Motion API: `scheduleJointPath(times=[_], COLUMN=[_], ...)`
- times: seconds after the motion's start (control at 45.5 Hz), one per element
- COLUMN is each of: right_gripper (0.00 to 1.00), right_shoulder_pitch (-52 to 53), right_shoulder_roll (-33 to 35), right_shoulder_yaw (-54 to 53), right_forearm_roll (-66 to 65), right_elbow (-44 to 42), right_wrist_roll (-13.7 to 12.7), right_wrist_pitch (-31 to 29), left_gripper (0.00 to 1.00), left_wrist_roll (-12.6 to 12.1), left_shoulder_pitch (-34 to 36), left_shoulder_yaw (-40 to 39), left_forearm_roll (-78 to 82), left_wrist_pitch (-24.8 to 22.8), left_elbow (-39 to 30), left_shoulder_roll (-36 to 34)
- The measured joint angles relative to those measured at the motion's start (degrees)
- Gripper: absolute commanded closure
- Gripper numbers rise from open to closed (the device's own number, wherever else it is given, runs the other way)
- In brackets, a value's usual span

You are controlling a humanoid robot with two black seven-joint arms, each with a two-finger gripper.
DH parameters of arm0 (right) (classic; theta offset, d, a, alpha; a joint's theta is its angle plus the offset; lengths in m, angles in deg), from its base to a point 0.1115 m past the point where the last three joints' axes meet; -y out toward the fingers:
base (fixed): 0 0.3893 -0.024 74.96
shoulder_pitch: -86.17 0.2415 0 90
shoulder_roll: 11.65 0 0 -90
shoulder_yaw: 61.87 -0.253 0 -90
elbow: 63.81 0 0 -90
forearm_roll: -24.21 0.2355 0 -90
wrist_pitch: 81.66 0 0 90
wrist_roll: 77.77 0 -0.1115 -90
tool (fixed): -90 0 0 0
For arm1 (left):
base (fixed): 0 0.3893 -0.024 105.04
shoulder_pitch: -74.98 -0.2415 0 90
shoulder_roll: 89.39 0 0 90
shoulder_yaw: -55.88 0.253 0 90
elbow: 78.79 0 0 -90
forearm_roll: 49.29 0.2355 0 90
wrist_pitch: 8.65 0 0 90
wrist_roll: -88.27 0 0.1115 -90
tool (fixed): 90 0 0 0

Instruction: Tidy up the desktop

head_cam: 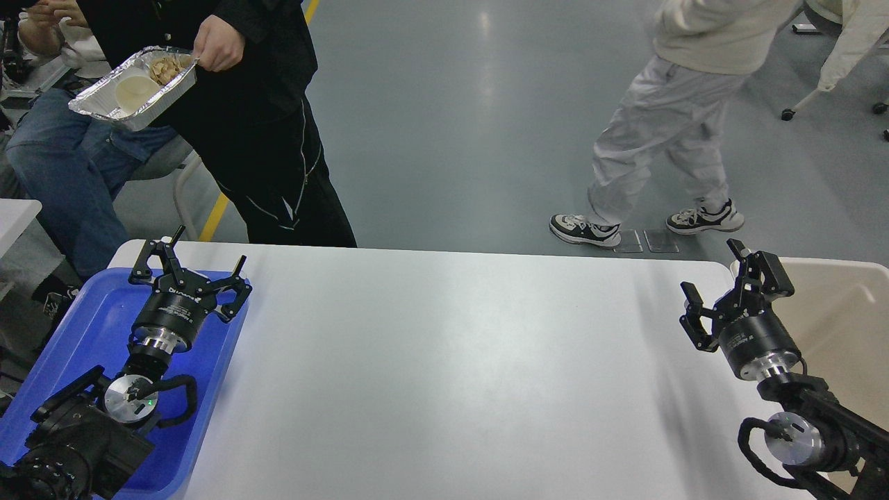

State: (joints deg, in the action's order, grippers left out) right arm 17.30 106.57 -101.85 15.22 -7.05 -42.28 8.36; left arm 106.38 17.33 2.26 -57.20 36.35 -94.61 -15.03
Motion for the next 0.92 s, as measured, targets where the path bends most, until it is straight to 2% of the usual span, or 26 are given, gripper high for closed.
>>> scheduleJointPath(times=[0.088, 0.198, 0.396, 0.923], right_gripper=[0.0, 0.0, 0.0, 0.0], right_shoulder_pitch=[0.0, 0.0, 0.1, 0.2], right_shoulder_roll=[-0.6, -1.6, -3.2, -5.3], right_shoulder_yaw=[-0.1, -0.1, -0.1, 0.7], right_forearm_roll=[0.0, 0.0, 0.0, -0.1], right_elbow=[-0.1, -0.1, 0.0, -0.3], right_wrist_roll=[0.5, 3.0, 5.1, 6.5], right_wrist_pitch=[1.5, 4.6, 7.3, 9.4], left_gripper=[0.0, 0.0, 0.0, 0.0], left_wrist_roll=[0.0, 0.0, 0.0, 0.0], left_shoulder_pitch=[0.0, 0.0, 0.0, 0.0], left_shoulder_yaw=[0.0, 0.0, 0.0, 0.0], left_forearm_roll=[0.0, 0.0, 0.0, 0.0], left_wrist_pitch=[0.0, 0.0, 0.0, 0.0], left_elbow=[0.0, 0.0, 0.0, 0.0], left_shoulder_roll=[0.0, 0.0, 0.0, 0.0])
